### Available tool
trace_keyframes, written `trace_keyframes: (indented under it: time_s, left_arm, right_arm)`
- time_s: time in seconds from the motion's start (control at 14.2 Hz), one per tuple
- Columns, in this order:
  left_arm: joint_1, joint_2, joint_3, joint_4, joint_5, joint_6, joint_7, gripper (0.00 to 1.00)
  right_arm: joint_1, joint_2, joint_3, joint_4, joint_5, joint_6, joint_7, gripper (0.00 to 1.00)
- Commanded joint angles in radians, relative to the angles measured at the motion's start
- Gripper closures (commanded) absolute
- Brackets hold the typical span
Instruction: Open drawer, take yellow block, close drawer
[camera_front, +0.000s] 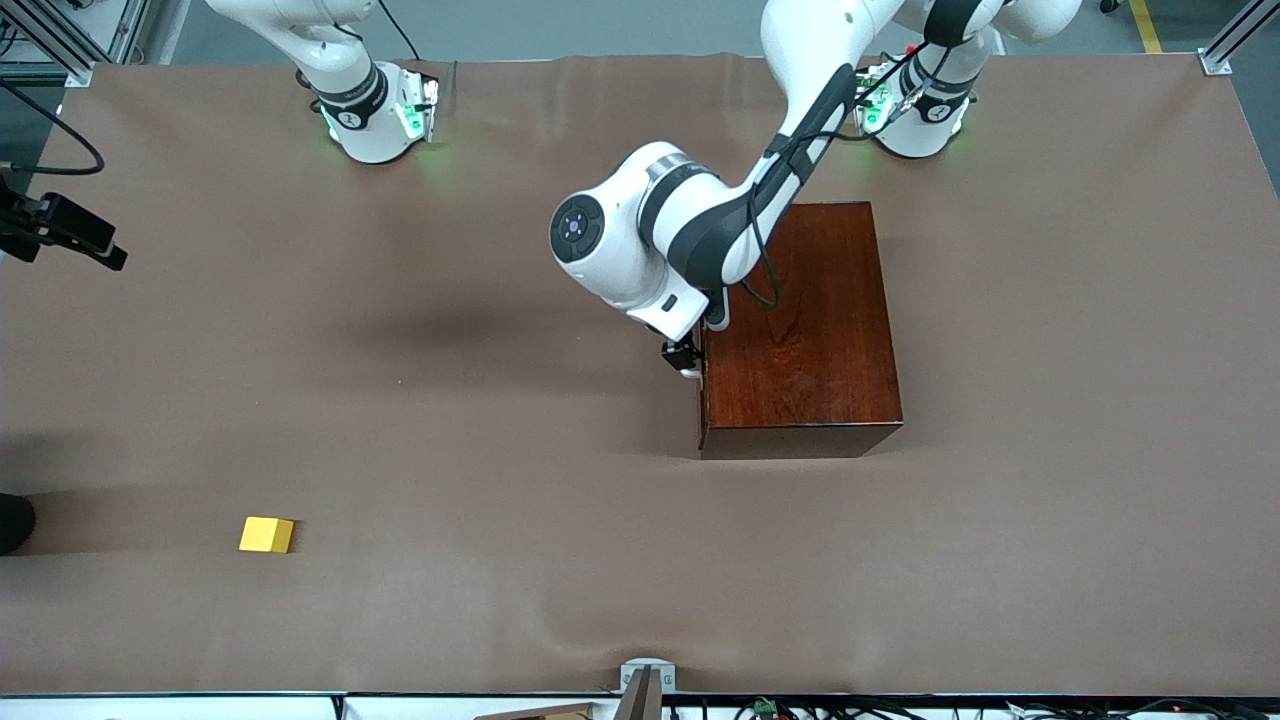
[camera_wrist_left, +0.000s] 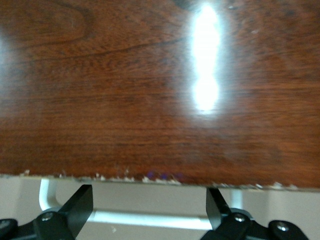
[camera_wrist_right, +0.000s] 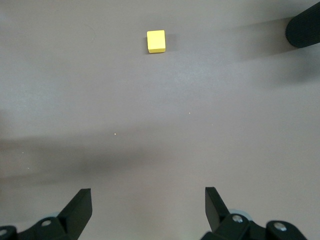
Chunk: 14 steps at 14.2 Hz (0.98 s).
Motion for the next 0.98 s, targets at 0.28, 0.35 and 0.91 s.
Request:
trace_keyframes:
  time_s: [0.28, 0.35, 0.91]
  left_arm:
    - [0.116, -0.161, -0.008, -0.015, -0.040, 0.141, -0.002, 0.00]
    - [0.142, -0.174, -0.007, -0.015, -0.049, 0.153, 0.002, 0.00]
    - [0.375, -0.178, -0.004, -0.026, -0.083, 0.161, 0.207, 0.00]
  right_arm:
    - [0.001, -0.012, 0.003, 0.004, 0.001, -0.003, -0.009, 0.00]
    - [0.004, -0.012, 0.003, 0.004, -0.001, -0.003, -0.011, 0.00]
    - [0.024, -0.009, 0.003, 0.002, -0.001, -0.003, -0.011, 0.00]
